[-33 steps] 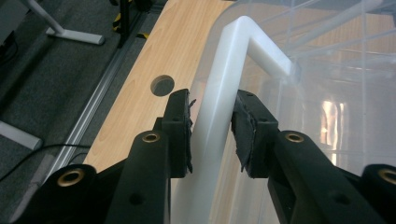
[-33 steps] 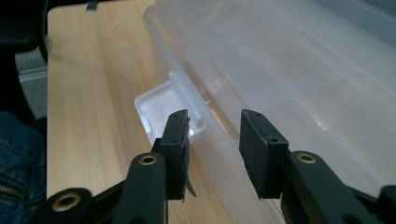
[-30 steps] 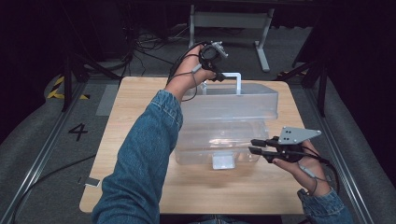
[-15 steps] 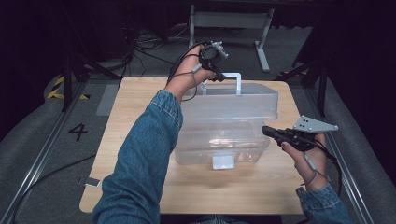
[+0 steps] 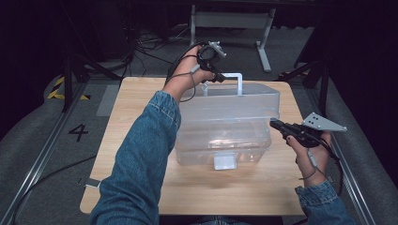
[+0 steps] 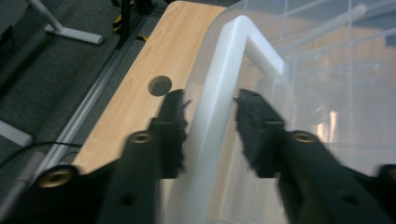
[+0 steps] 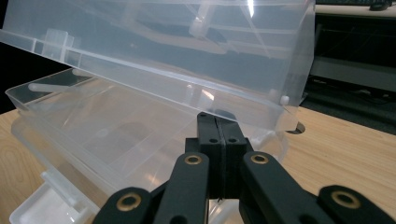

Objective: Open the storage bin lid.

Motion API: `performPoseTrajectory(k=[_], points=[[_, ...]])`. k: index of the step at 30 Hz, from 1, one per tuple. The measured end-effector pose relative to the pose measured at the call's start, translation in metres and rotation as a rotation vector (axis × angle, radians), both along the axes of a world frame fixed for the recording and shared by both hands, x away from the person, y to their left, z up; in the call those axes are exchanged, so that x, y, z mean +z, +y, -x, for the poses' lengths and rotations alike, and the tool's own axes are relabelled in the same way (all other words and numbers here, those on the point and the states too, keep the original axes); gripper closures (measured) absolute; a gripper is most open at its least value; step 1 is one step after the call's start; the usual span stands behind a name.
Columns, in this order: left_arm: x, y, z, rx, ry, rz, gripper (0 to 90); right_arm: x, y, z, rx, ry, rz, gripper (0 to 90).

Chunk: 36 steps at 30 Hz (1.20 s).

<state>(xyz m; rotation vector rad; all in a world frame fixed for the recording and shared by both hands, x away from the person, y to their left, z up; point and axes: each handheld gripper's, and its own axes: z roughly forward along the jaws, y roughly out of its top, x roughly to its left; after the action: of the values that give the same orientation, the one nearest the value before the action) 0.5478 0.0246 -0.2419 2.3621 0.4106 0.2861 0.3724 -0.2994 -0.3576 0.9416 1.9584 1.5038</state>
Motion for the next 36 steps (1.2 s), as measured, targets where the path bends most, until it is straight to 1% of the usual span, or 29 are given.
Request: performPoseTrajectory(k=[1, 2, 3, 4, 5, 6, 7, 8, 9, 10, 13, 15, 17, 19, 20, 21, 22, 23, 25, 26, 27, 28, 30, 31, 32, 33, 34, 35, 36], points=[[0.0, 0.001, 0.001, 0.012, 0.004, 0.003, 51.9, 0.0, 0.0, 0.0, 0.002, 0.003, -0.006, 90.0], [0.0, 0.003, 0.003, 0.019, 0.002, -0.004, 46.8, 0.0, 0.001, -0.001, 0.0, 0.002, -0.008, 90.0], [0.001, 0.005, 0.005, 0.039, 0.001, -0.011, 43.7, 0.0, 0.001, -0.001, 0.001, 0.002, -0.011, 90.0], [0.002, 0.008, 0.008, 0.064, 0.001, -0.012, 41.3, 0.0, 0.001, -0.002, 0.0, 0.001, -0.013, 90.0], [0.004, 0.012, 0.011, 0.102, 0.002, -0.017, 38.9, 0.0, 0.002, -0.002, 0.0, -0.002, -0.012, 90.0], [0.006, 0.015, 0.015, 0.125, -0.001, -0.024, 37.5, 0.0, 0.002, -0.002, 0.0, 0.0, -0.01, 90.0], [0.009, 0.02, 0.02, 0.134, -0.026, -0.027, 36.9, 0.0, 0.002, -0.002, 0.002, 0.002, -0.013, 90.0], [0.011, 0.023, 0.024, 0.146, -0.026, -0.011, 36.4, 0.0, 0.002, -0.002, 0.0, 0.003, -0.014, 90.0], [0.011, 0.023, 0.024, 0.146, -0.026, -0.011, 36.4, 0.0, 0.002, -0.002, 0.0, 0.003, -0.014, 90.0], [0.017, 0.034, 0.035, 0.165, -0.037, 0.05, 36.5, 0.0, 0.002, -0.002, 0.001, 0.008, -0.013, 90.0], [0.022, 0.048, 0.049, 0.172, -0.056, 0.097, 37.1, 0.0, 0.002, -0.003, -0.002, 0.007, -0.01, 90.0], [0.024, 0.057, 0.06, 0.162, -0.055, 0.138, 37.0, 0.0, 0.002, -0.003, -0.005, 0.005, -0.011, 90.0], [0.026, 0.065, 0.07, 0.152, -0.059, 0.16, 36.9, 0.001, 0.002, -0.003, -0.006, 0.003, -0.013, 90.0], [0.027, 0.073, 0.08, 0.152, -0.082, 0.168, 36.5, 0.001, 0.002, -0.004, -0.01, 0.006, -0.016, 90.0], [0.028, 0.078, 0.086, 0.154, -0.097, 0.175, 36.2, 0.001, 0.002, -0.004, -0.011, 0.006, -0.018, 90.0], [0.027, 0.084, 0.092, 0.169, -0.103, 0.195, 35.5, 0.001, 0.002, -0.004, -0.011, 0.004, -0.019, 90.0], [0.026, 0.09, 0.099, 0.2, -0.11, 0.217, 34.1, 0.001, 0.002, -0.004, -0.011, 0.005, -0.02, 90.0], [0.024, 0.099, 0.107, 0.229, -0.124, 0.221, 32.9, 0.001, 0.002, -0.005, -0.011, 0.005, -0.021, 90.0], [0.019, 0.113, 0.121, 0.274, -0.134, 0.24, 33.8, 0.001, 0.002, -0.004, -0.015, 0.003, -0.015, 90.0], [0.016, 0.121, 0.127, 0.29, -0.137, 0.243, 34.4, 0.001, 0.002, -0.004, -0.015, 0.0, -0.017, 90.0], [0.016, 0.121, 0.127, 0.29, -0.137, 0.243, 35.0, 0.001, 0.002, -0.004, -0.015, 0.0, -0.017, 90.0], [0.013, 0.129, 0.134, 0.31, -0.137, 0.245, 35.0, 0.001, 0.002, -0.004, -0.016, -0.001, -0.018, 90.0], [0.006, 0.139, 0.143, 0.324, -0.131, 0.236, 36.1, 0.0, 0.002, -0.005, -0.022, 0.0, -0.022, 90.0], [0.002, 0.142, 0.147, 0.328, -0.119, 0.24, 36.1, 0.0, 0.002, -0.005, -0.023, 0.002, -0.027, 90.0], [-0.002, 0.144, 0.15, 0.322, -0.12, 0.229, 36.0, 0.001, 0.003, -0.005, -0.023, 0.005, -0.031, 90.0], [-0.006, 0.145, 0.153, 0.324, -0.117, 0.228, 35.7, 0.001, 0.003, -0.005, -0.022, 0.008, -0.037, 90.0], [-0.011, 0.148, 0.157, 0.331, -0.115, 0.209, 34.8, 0.001, 0.002, -0.006, -0.018, 0.012, -0.046, 90.0], [-0.018, 0.15, 0.161, 0.343, -0.116, 0.208, 34.2, 0.001, 0.002, -0.006, -0.014, 0.016, -0.054, 90.0], [-0.023, 0.153, 0.163, 0.346, -0.108, 0.217, 34.3, 0.002, 0.002, -0.006, -0.014, 0.016, -0.056, 90.0]])
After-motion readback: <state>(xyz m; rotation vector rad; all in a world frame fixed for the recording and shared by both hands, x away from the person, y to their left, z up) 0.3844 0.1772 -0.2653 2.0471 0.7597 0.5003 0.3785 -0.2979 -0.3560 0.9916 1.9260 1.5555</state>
